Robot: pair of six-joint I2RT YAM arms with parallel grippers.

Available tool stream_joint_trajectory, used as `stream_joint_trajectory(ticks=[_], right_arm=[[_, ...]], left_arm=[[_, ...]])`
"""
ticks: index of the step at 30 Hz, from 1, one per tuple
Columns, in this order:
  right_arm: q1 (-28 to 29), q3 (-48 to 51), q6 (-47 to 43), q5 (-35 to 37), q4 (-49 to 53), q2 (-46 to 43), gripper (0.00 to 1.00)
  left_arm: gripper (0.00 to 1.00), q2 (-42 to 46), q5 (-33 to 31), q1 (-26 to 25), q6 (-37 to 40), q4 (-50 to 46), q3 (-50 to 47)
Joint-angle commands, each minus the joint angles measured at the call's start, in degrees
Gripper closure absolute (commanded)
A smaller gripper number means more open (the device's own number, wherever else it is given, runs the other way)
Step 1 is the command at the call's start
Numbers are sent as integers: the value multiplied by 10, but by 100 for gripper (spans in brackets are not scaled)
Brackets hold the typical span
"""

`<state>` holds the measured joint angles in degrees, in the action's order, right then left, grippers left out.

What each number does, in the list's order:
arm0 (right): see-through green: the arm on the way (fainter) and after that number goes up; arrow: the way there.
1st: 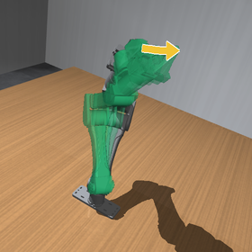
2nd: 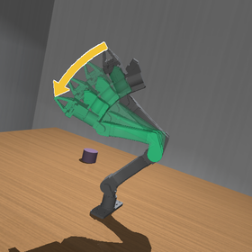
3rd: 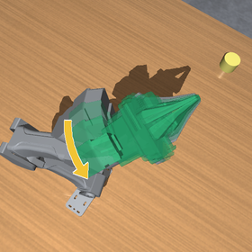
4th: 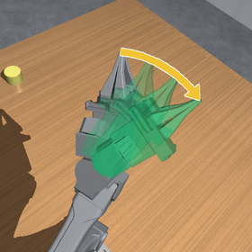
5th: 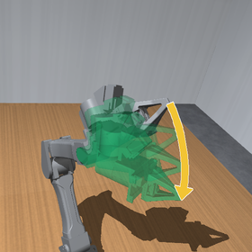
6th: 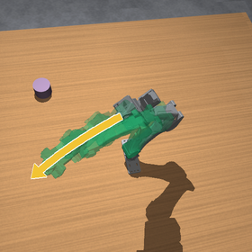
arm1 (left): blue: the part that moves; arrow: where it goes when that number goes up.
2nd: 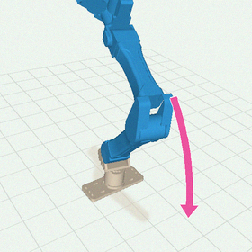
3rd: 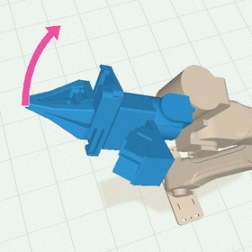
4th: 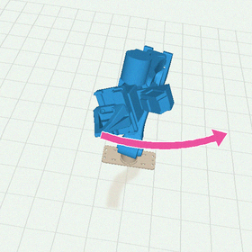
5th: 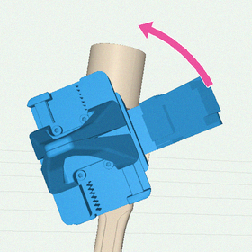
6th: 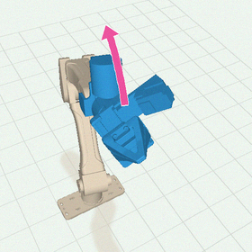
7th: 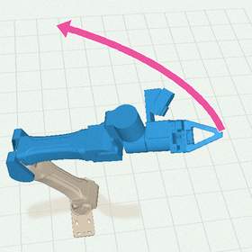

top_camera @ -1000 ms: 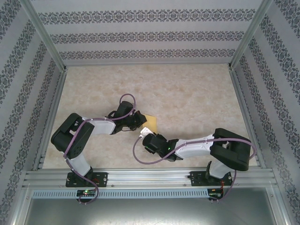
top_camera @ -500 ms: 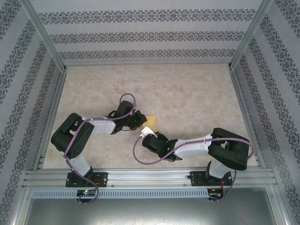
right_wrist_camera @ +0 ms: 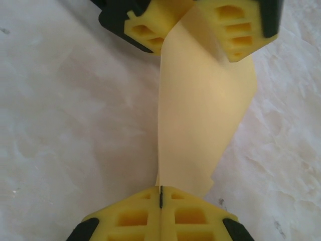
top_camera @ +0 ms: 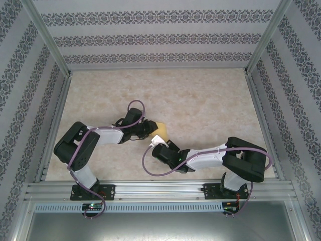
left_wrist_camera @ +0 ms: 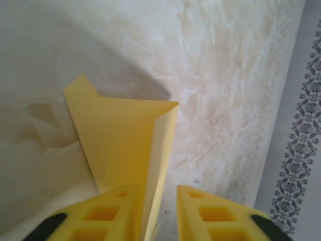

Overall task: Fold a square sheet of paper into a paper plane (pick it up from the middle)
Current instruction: Fold the wing for the fifth time at the center of the table.

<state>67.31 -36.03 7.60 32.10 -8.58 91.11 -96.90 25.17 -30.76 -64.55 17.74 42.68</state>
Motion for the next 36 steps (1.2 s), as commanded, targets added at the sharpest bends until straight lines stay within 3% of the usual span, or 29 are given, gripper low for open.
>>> stream_joint_trajectory(ticks=[1,3,7,12,17,27,36], right_arm=[[-22,27,24,-56,-43,-27,100],[-46,53,35,-127,-85,-45,100],[-82,76,50,-190,-119,-61,100],[-141,84,83,-308,-152,-57,100],[-212,102,162,-429,-225,-28,100],[-290,140,301,-538,-384,26,100],[-351,138,410,-641,-452,76,100]], left_arm=[[66,54,-53,-4,26,-64,14],[57,86,-95,-4,39,-108,12],[47,141,-159,-4,50,-166,5],[44,183,-196,-4,49,-177,-12],[44,180,-183,-4,51,-165,-15],[47,149,-139,-5,62,-130,-7],[49,88,-52,-10,89,-58,13]])
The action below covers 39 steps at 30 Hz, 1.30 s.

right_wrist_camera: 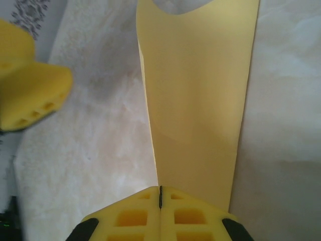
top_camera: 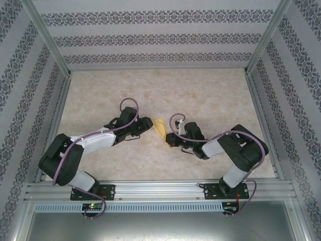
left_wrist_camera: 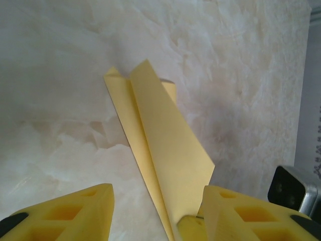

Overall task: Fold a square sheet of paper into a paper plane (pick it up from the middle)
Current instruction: Fold the wing for the fifth time at the center of the table.

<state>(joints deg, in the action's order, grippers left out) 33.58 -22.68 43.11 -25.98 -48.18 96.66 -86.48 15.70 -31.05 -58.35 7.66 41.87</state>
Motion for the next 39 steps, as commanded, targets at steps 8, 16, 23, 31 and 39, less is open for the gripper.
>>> stream_joint_trajectory(ticks=[8,16,23,31,39], right_arm=[[-34,16,109,-85,-121,57,100],[-41,15,127,-93,-121,60,100],[-41,23,110,-77,-94,45,87],[-19,-3,1,-16,85,-36,73],[42,-40,-137,123,240,-100,57]], left_arm=[[49,-84,100,-26,37,103,60],[49,-151,117,-35,36,143,90],[50,-184,107,-36,33,156,102],[50,-184,100,-37,32,154,103],[51,-187,100,-36,25,159,103]])
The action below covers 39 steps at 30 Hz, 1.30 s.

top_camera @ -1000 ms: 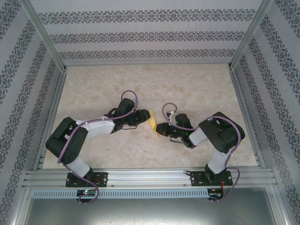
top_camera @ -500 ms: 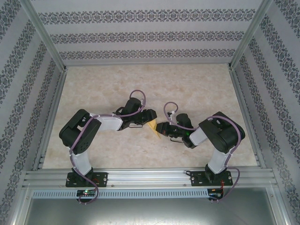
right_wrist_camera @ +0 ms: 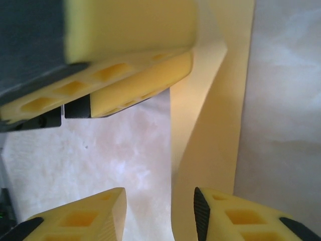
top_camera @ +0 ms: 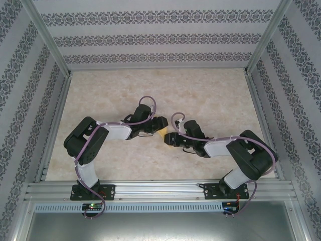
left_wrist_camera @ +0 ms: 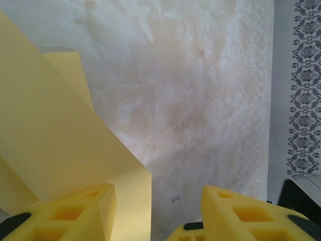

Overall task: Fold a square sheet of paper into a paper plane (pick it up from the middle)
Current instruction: Fold the wing for the fifth time at the center of the table.

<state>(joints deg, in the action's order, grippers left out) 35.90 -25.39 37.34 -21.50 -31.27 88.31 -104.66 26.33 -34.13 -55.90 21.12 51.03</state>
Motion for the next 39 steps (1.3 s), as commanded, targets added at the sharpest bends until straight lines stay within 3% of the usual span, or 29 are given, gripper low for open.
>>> stream_joint_trajectory(ticks=[1,6,24,33,39], right_arm=[[29,-10,-98,111,72,-24,54],[75,-24,-194,217,95,-36,49],[91,-56,-249,219,59,42,54],[83,-45,-227,189,35,41,75],[57,-32,-180,128,11,38,92]], left_arm=[[51,-6,-7,-5,0,23,12],[51,-7,-7,-5,-2,25,11],[51,-13,-1,-5,-11,37,11],[51,-9,-3,-5,-10,30,10],[51,-3,-5,-5,-7,23,11]])
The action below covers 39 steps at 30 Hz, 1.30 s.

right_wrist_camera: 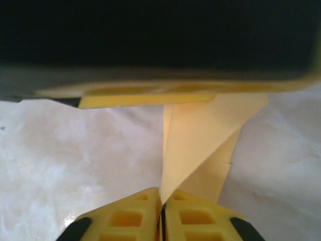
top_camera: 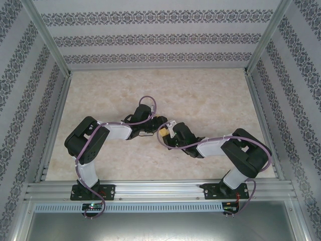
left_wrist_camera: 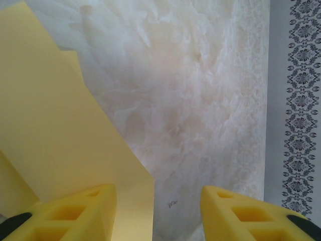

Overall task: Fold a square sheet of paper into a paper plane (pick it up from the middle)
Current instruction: Fold the wing for the fifth time at the center of the table.

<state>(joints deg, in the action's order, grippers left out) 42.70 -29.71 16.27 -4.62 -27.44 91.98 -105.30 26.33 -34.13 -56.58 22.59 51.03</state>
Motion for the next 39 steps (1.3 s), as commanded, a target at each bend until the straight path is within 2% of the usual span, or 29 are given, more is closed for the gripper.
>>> stream_joint_trajectory(ticks=[1,3,7,11,17,19,27,34,39], right_arm=[[-15,12,38,-52,-32,2,95],[-20,14,51,-61,-34,4,100],[-33,18,83,-100,-49,3,100],[-58,28,148,-174,-100,13,100],[-80,36,236,-234,-175,54,100],[-87,42,264,-241,-203,69,100],[-102,46,317,-247,-211,94,100],[-120,44,368,-288,-246,124,100],[-126,43,394,-301,-260,131,100]], left_arm=[[51,3,-6,-4,1,6,13],[51,4,-5,-4,3,3,14],[51,8,-5,-4,6,1,14],[50,14,-6,-4,12,-4,14],[49,19,-10,-4,23,-9,13],[49,18,-10,-4,26,-13,15],[48,15,-16,-3,33,-9,10],[47,40,-16,-3,46,18,-11],[48,78,-54,-3,67,1,-34]])
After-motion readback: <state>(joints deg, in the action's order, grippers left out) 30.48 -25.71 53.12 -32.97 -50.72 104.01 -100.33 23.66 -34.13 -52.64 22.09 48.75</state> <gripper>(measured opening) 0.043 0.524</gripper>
